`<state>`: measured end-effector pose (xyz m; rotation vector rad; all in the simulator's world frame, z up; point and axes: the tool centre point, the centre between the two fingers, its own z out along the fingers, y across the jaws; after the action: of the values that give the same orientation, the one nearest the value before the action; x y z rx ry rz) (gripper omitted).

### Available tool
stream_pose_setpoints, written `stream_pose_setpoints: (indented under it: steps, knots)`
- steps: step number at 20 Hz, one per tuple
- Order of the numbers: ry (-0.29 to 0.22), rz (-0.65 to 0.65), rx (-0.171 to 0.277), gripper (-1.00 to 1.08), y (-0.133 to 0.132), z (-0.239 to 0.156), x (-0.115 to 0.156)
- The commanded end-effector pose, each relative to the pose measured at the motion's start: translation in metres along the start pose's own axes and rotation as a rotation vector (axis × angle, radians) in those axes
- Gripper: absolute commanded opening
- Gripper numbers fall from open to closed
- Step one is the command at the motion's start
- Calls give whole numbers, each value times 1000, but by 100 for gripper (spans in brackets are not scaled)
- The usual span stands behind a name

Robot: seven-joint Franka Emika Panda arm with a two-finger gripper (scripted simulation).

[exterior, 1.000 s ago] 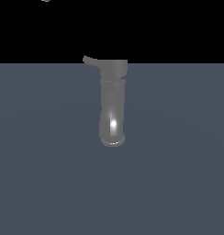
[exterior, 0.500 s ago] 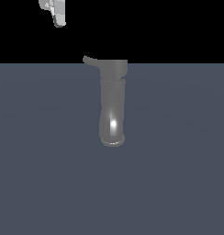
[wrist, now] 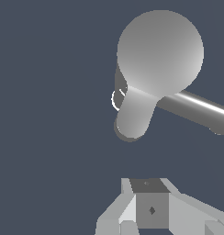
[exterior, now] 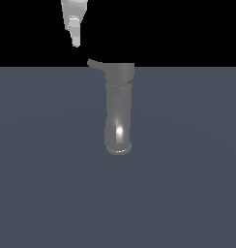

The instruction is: Turn on the faucet by rotating a designated handle.

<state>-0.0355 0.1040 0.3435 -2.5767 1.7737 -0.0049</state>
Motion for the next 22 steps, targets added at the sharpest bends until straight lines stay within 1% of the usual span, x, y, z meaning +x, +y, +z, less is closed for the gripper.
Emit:
stream_pose_setpoints:
  steps: [1,7,12,17,22]
  knots:
    - [1,61,-1,-100,-10,7,8]
    - [4,200,-6,-100,-30,25,30]
    - [6,291,-9,-100,-41,36,46]
    - [8,352,-11,-100,-47,43,57]
    - [8,378,-12,-100,-50,46,62]
